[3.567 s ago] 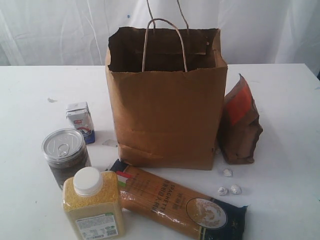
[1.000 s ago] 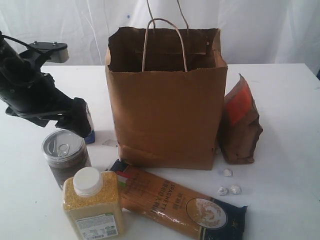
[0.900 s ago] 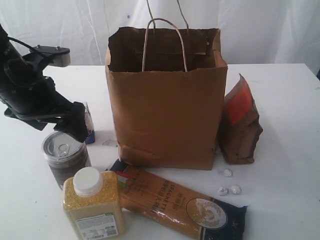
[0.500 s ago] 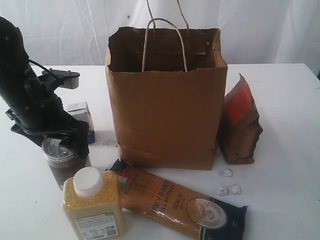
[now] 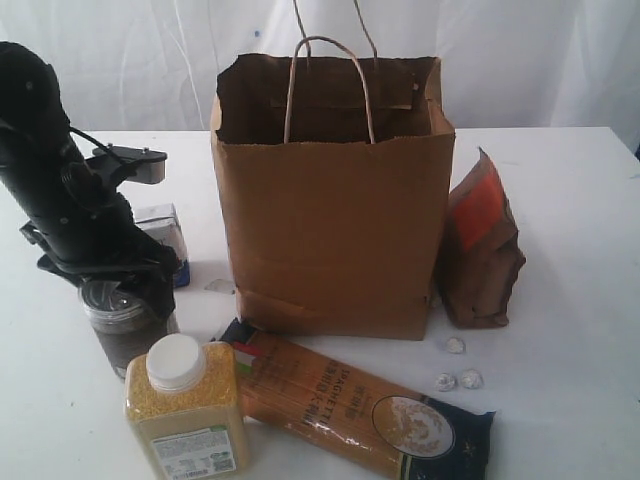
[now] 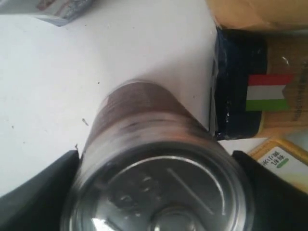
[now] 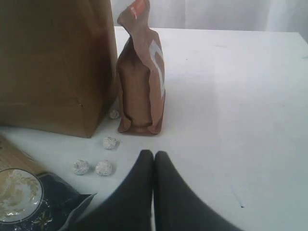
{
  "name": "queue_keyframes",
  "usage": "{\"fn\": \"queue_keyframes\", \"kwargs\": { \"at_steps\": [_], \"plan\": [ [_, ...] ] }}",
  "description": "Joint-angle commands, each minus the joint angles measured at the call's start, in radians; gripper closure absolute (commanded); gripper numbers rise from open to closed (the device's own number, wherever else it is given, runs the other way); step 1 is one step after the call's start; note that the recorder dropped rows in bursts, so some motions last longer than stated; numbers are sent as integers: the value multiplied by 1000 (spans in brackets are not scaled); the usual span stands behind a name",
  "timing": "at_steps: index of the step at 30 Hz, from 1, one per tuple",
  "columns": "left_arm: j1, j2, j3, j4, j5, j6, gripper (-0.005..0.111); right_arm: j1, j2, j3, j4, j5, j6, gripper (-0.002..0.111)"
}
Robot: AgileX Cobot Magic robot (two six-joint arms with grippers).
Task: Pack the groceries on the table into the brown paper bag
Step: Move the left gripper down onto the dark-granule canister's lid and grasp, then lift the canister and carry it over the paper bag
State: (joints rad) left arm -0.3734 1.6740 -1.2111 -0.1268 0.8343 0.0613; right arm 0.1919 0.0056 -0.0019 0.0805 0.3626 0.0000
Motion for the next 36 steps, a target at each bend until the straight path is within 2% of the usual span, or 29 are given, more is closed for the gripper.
{"fn": "queue_keyframes", "kwargs": {
  "at_steps": [1,10,16,23,36],
  "plan": [
    [1,-31,-66,56,131,-2,107,-3,-6,2,0,-6,0,108],
    [1,-157,-300,68,387,25,107,-3,-6,2,0,-6,0,108],
    [1,-195,-513,66,387,22,107,-3,-6,2,0,-6,0,108],
    [1,-197,-710,-39,387,24,107,-3,-6,2,0,-6,0,108],
    [0,-111,-849,-218,387,73,107,-3,-6,2,0,-6,0,108]
  ]
}}
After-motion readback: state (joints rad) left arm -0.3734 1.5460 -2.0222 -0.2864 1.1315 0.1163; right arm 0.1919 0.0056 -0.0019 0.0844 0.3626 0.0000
